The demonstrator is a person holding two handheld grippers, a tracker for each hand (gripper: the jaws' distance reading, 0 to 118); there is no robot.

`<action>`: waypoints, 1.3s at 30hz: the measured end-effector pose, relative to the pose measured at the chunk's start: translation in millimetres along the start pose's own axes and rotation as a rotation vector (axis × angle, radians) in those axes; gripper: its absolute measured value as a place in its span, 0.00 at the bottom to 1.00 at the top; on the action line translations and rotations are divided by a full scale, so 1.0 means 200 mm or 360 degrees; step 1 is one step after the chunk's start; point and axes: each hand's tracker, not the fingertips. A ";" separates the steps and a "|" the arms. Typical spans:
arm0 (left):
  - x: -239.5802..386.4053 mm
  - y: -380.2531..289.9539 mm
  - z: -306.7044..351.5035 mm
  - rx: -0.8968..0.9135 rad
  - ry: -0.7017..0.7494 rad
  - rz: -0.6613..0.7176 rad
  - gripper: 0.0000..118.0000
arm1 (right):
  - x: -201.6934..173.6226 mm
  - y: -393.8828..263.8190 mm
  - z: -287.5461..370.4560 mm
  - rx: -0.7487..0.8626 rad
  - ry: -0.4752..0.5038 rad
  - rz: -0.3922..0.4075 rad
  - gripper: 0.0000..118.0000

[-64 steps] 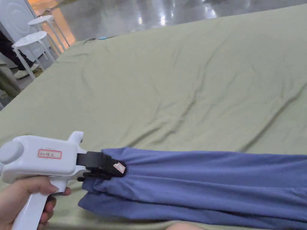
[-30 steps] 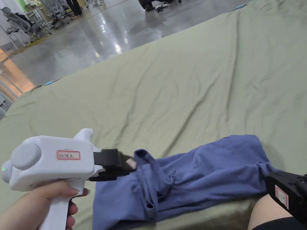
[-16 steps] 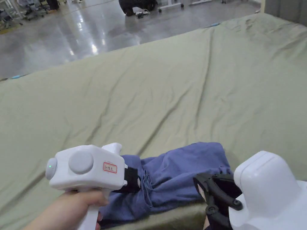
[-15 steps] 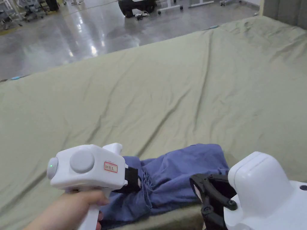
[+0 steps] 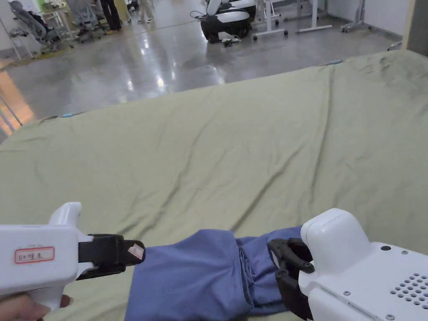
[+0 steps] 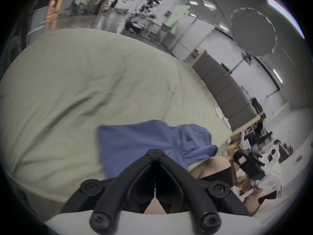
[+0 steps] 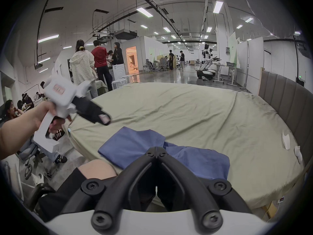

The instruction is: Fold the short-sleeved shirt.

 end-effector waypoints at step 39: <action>-0.31 0.12 0.09 -0.0032 -0.0108 0.0243 0.07 | 0.19 -0.04 -0.14 -0.0042 -0.0175 -0.0111 0.02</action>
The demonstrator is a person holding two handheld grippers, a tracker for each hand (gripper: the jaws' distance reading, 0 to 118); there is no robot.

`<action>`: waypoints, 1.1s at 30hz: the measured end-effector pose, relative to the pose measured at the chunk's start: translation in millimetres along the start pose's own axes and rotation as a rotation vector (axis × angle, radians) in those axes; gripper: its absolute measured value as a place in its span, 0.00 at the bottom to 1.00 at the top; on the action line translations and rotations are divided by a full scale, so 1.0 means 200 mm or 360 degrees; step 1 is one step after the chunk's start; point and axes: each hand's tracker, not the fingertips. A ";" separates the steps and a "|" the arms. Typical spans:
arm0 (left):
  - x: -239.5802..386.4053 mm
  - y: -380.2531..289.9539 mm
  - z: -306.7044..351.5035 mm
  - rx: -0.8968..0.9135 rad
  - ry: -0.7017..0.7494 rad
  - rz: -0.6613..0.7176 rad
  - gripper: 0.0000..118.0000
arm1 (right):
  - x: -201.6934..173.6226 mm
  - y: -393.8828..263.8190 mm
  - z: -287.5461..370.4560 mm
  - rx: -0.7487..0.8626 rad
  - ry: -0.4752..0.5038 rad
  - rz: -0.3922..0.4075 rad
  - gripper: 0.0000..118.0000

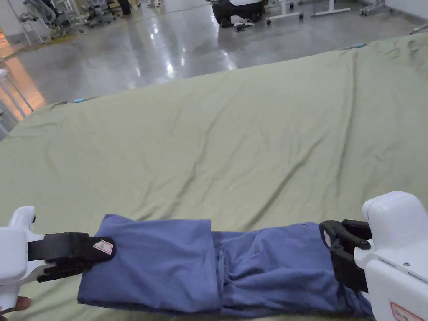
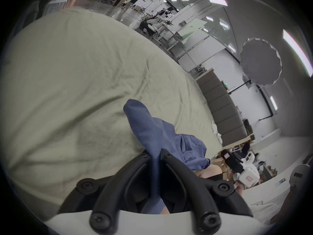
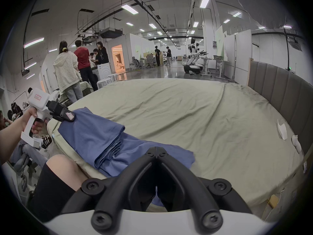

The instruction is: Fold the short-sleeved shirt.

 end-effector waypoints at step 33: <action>0.98 -0.24 -0.87 -0.0186 0.0396 -0.0545 0.96 | 0.30 -0.04 0.39 0.0176 -0.0178 -0.0158 0.02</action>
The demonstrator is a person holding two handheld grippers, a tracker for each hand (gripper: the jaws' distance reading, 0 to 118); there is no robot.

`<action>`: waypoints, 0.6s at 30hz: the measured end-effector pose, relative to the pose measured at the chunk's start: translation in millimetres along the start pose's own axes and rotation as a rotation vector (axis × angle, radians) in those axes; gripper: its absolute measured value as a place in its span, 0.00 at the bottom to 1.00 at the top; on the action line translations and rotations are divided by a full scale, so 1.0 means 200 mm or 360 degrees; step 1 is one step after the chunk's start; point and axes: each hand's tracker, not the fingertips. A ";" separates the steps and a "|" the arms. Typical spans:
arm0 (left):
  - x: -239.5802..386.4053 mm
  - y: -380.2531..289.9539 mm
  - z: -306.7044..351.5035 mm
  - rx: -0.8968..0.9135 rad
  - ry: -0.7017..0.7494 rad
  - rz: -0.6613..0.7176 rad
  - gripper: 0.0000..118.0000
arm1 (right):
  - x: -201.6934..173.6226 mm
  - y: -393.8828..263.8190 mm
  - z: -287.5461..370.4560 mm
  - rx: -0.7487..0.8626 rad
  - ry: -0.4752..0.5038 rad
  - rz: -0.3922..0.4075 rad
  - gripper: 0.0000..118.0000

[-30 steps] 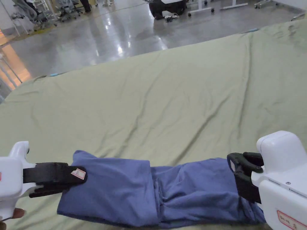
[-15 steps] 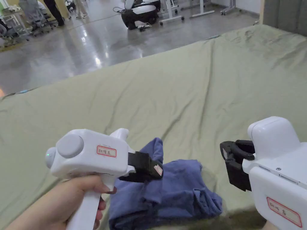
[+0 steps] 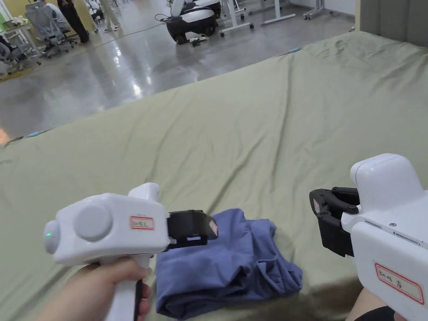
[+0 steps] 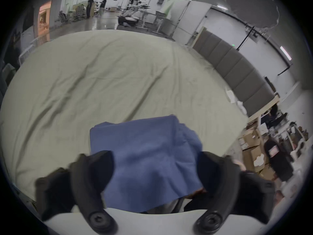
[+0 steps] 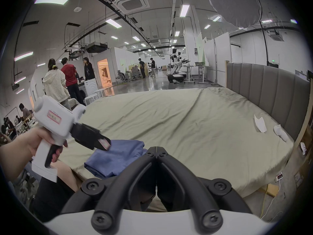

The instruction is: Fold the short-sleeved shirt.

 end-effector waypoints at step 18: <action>0.43 -0.09 -0.36 -0.0184 -0.0531 -0.0046 0.03 | -0.07 0.01 0.07 -0.0031 -0.0014 0.0111 0.02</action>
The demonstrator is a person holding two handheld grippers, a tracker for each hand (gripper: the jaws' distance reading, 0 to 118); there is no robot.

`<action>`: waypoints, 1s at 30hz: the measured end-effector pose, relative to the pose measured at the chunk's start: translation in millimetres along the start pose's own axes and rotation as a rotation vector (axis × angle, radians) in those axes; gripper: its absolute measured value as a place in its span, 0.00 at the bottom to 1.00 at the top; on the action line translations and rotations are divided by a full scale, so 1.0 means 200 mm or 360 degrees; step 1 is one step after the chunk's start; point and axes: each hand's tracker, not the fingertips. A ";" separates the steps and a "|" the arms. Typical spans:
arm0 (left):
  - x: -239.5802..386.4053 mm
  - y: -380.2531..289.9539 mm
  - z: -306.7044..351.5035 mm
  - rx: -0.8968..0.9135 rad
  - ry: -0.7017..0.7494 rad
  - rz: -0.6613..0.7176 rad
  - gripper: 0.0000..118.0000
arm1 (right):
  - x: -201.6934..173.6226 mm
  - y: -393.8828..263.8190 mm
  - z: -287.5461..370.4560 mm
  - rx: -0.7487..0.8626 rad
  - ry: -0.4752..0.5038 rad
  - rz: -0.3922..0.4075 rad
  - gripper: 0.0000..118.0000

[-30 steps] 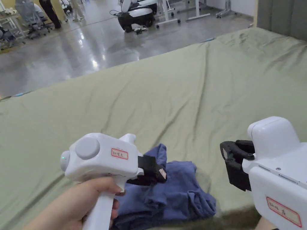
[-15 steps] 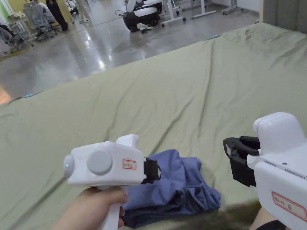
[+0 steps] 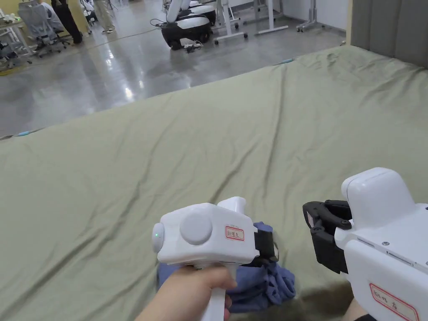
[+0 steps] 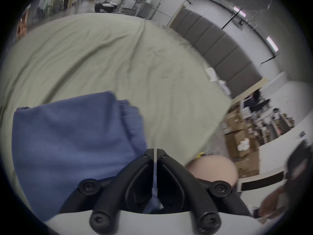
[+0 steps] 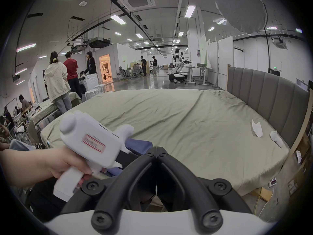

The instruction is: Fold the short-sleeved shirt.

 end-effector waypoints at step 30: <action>-1.04 -0.27 0.65 0.0245 -0.0046 0.0523 1.00 | -0.10 -0.30 -0.98 -0.0605 0.0213 -0.0081 0.02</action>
